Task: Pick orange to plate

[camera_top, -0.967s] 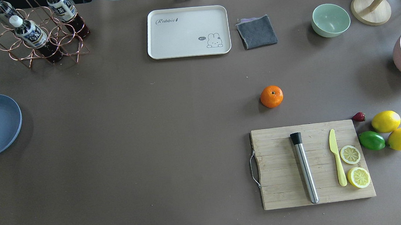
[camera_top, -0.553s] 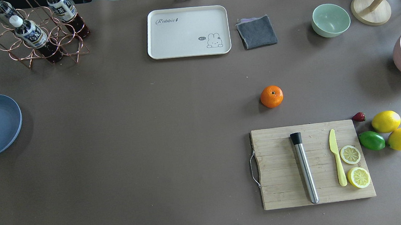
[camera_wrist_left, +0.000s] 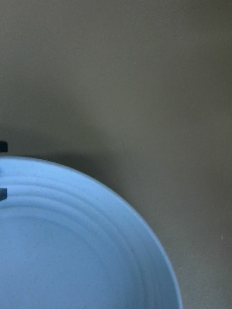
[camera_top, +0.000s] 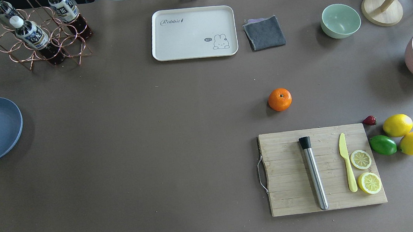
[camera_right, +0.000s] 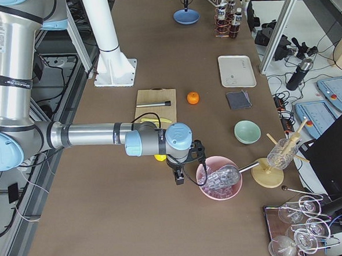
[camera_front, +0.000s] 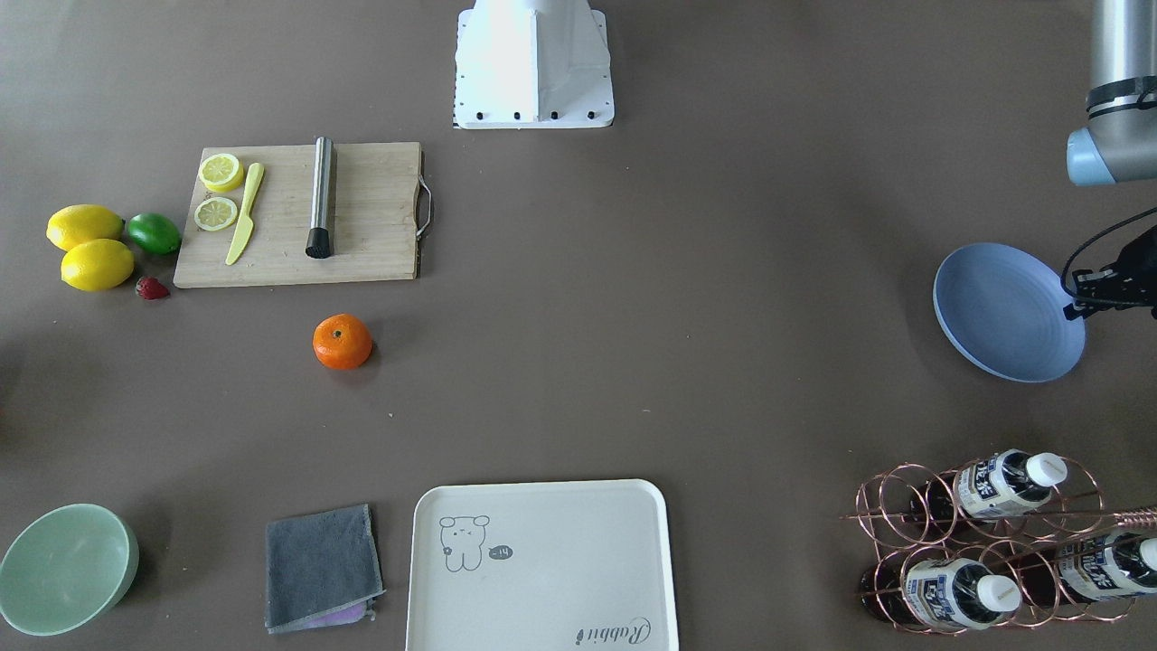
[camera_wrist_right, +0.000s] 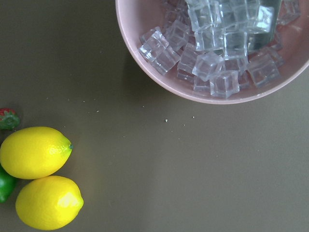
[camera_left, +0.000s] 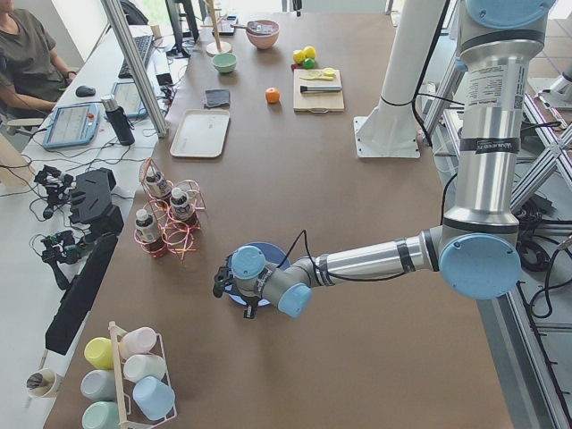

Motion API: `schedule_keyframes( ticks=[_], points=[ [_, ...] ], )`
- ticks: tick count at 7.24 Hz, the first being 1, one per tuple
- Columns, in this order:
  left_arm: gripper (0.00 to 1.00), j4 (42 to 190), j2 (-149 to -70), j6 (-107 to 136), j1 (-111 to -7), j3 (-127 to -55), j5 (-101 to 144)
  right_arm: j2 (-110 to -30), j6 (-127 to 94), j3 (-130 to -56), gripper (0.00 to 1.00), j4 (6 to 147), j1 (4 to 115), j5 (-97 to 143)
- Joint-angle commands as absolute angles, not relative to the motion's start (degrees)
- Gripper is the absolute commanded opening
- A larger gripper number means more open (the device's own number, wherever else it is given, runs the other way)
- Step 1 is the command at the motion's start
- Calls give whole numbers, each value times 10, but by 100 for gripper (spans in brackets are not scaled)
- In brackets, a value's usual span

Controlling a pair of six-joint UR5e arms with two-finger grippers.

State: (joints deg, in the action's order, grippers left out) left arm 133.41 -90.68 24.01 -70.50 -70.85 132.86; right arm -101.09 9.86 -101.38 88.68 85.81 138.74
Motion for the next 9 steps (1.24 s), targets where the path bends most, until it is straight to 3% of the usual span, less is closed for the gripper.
schedule_keyframes(
  ticks=[1,3,6,9],
  points=[
    [0,1333,-907,283,-705,-744,1345,-963,24,-1021,100,887,851,1390],
    [0,1329,-916,450,-694,-834,1404,-932,-157,-1090,100,886,780,1384],
    [0,1327,-932,714,-544,-989,1335,-838,-370,-1115,100,886,639,1345],
    [0,1245,-1045,884,-372,-1026,1156,-767,-502,-1104,100,862,514,1257]
  ],
)
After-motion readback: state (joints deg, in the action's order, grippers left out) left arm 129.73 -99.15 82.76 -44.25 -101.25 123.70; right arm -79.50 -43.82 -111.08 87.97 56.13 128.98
